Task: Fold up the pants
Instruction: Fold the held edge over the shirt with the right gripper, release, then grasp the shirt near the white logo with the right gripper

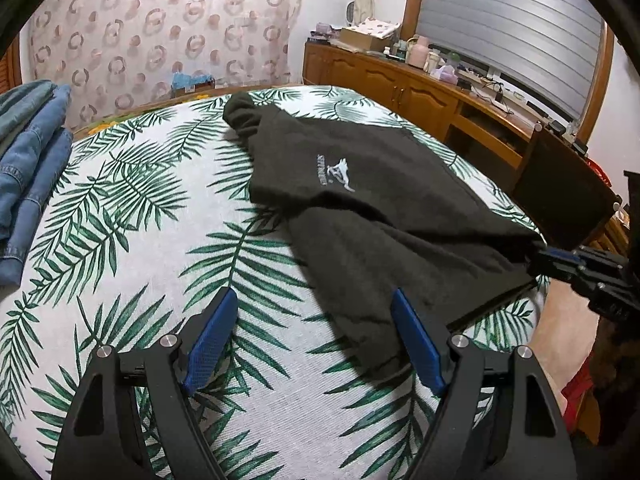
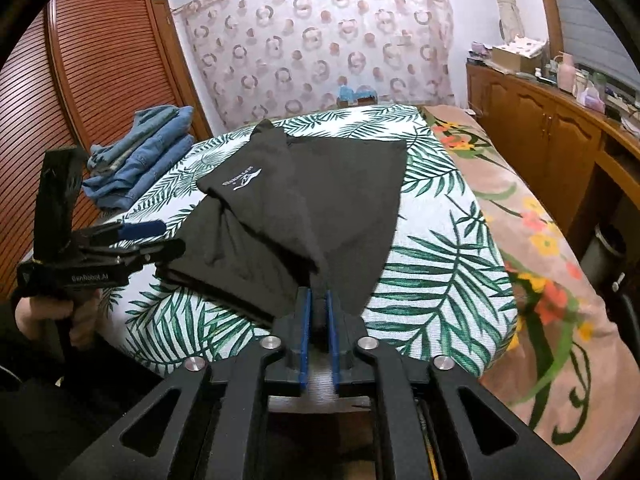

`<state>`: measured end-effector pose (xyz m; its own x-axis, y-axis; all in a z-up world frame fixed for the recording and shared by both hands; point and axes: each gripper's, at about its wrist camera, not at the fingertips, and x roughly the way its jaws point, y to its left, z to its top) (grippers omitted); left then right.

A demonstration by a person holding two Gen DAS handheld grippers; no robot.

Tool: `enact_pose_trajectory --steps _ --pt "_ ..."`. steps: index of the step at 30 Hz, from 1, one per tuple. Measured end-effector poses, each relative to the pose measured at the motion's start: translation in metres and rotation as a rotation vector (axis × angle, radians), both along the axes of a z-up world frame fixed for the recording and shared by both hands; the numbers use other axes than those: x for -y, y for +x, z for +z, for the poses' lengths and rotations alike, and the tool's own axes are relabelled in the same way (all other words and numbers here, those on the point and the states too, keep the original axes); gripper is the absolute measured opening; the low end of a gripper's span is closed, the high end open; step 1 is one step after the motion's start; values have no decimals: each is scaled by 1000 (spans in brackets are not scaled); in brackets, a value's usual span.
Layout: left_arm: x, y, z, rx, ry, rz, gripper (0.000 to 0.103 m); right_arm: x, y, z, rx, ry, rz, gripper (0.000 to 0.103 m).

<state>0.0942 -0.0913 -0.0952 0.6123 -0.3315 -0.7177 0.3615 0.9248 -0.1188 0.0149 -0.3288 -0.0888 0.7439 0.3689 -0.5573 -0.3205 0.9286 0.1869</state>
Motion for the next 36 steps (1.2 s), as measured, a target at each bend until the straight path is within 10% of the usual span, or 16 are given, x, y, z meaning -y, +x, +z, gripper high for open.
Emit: enact_pose_trajectory --steps 5,36 --pt "1 -2 -2 6 8 -2 80 8 0 3 2 -2 -56 38" --pt "-43 32 28 59 8 98 83 -65 82 31 72 -99 122 48"
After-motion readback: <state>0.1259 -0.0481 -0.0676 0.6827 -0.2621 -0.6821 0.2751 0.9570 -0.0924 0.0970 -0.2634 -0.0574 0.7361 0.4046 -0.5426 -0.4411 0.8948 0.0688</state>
